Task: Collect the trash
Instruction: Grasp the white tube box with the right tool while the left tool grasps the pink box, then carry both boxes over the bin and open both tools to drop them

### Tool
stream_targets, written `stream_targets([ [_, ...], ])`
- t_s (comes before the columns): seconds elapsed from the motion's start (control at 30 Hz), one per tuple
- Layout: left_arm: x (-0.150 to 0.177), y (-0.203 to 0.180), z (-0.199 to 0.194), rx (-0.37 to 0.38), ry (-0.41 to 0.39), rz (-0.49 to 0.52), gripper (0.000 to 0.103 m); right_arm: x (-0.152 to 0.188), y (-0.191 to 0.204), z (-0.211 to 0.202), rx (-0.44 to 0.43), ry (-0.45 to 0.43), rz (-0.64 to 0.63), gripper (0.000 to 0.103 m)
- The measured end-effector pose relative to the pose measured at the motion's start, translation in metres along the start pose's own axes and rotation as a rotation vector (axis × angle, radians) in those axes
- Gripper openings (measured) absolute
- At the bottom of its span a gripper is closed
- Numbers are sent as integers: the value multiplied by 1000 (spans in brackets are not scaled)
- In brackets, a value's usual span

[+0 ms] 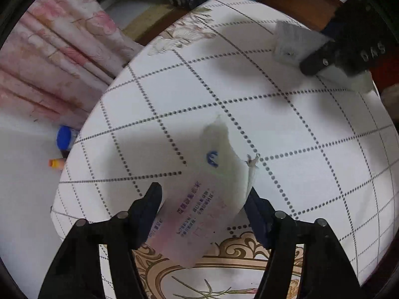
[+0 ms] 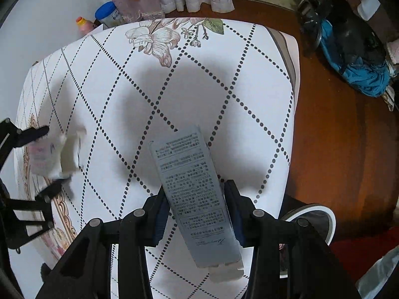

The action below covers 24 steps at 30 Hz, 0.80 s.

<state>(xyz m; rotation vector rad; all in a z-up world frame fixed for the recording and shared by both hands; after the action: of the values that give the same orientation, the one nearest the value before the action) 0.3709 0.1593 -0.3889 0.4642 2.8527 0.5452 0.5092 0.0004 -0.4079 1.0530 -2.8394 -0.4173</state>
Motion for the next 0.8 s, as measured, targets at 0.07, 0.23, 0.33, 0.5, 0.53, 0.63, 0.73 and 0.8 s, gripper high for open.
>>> stream_targets([
  [0.07, 2, 0, -3, -3, -8, -12, 55, 3, 1, 0, 4, 3, -4, 50],
  [0.23, 5, -5, -7, -36, -4, -46, 52, 16, 14, 2, 43, -17, -25, 48],
  [0.33, 8, -7, -10, -56, -12, -68, 48, 25, 19, -2, 39, -40, -27, 38],
  [0.5, 24, -9, -34, -74, -52, -142, 46, 49, 27, -25, -6, -123, 4, 37],
  [0.53, 27, -12, -40, -81, -62, -160, 46, 54, 27, -30, -12, -139, 11, 37],
  [0.63, 35, -14, -68, -96, -109, -228, 45, 80, 29, -51, -25, -212, 38, 37],
  [0.73, 37, -17, -96, -88, -161, -283, 45, 106, 27, -69, -69, -276, 82, 37],
  [0.8, 35, -17, -113, -80, -195, -310, 45, 122, 24, -84, -97, -325, 104, 37],
])
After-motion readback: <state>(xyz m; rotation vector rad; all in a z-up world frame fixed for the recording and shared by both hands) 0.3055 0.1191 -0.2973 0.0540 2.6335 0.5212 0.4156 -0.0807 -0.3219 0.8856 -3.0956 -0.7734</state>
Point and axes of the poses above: each gripper's, at about its wrist camera, not at the fingertips, and z roughly the way its jaws point, y to its left, x to its underside, the point moved 4 cm from there along z, roughly the way its jaws point, and after that the axes turned 10 degrees about -x, right-handed, at the moved point
